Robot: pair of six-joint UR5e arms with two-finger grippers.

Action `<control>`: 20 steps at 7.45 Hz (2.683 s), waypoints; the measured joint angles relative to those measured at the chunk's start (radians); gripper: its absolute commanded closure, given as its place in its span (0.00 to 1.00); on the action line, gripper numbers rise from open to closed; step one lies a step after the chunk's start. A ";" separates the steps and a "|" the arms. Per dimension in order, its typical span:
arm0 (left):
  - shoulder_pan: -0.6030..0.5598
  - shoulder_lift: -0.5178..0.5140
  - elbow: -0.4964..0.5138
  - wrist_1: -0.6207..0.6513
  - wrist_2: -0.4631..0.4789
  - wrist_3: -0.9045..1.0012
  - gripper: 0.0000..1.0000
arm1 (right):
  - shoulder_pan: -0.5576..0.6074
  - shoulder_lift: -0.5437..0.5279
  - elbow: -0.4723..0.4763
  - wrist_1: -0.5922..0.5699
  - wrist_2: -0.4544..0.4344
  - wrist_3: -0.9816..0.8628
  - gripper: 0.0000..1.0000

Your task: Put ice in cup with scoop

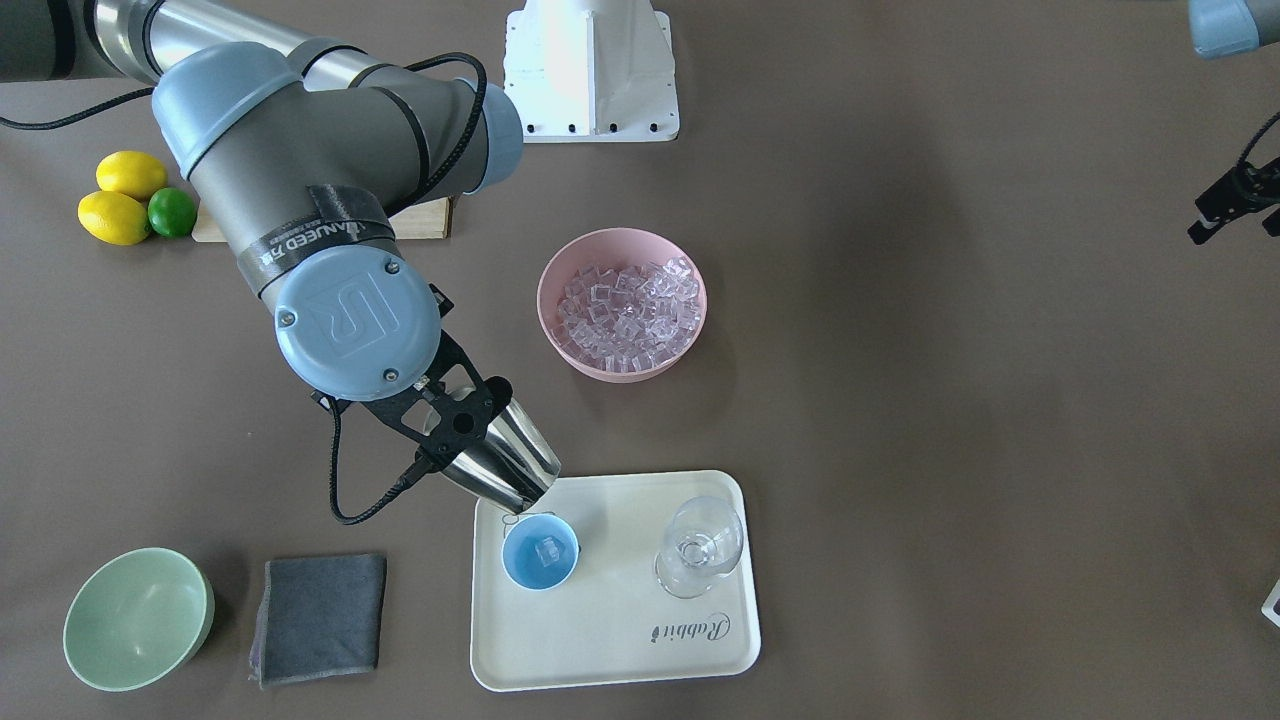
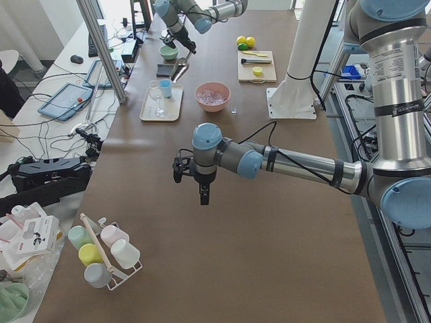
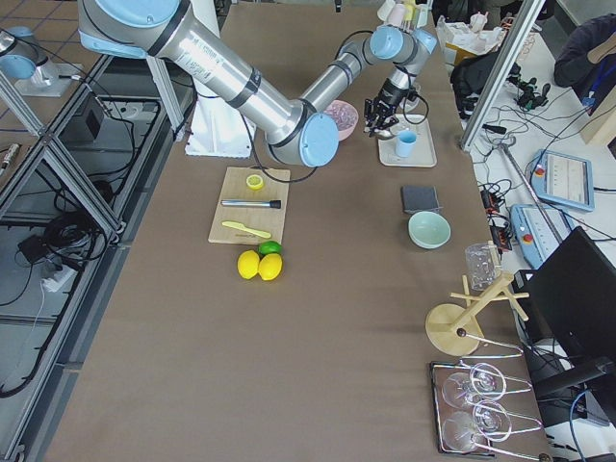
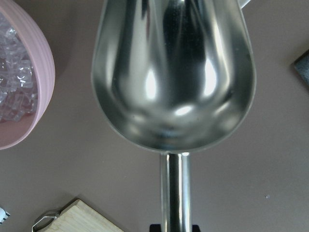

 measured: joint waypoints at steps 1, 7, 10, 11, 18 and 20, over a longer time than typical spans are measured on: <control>-0.067 0.000 0.040 0.034 -0.003 0.000 0.03 | 0.000 -0.006 0.012 0.000 0.000 -0.001 1.00; -0.236 -0.014 0.180 0.060 -0.153 0.145 0.03 | 0.001 -0.323 0.513 -0.089 0.026 0.087 1.00; -0.243 -0.023 0.184 0.062 -0.161 0.166 0.03 | 0.025 -0.620 0.801 -0.047 0.020 0.294 1.00; -0.244 -0.026 0.185 0.063 -0.160 0.166 0.03 | 0.032 -0.658 0.817 0.024 0.049 0.427 1.00; -0.234 -0.026 0.195 0.075 -0.150 0.195 0.03 | -0.113 -0.929 0.745 0.710 -0.051 1.304 1.00; -0.234 -0.029 0.202 0.087 -0.148 0.305 0.03 | -0.186 -0.886 0.738 0.690 -0.109 1.308 1.00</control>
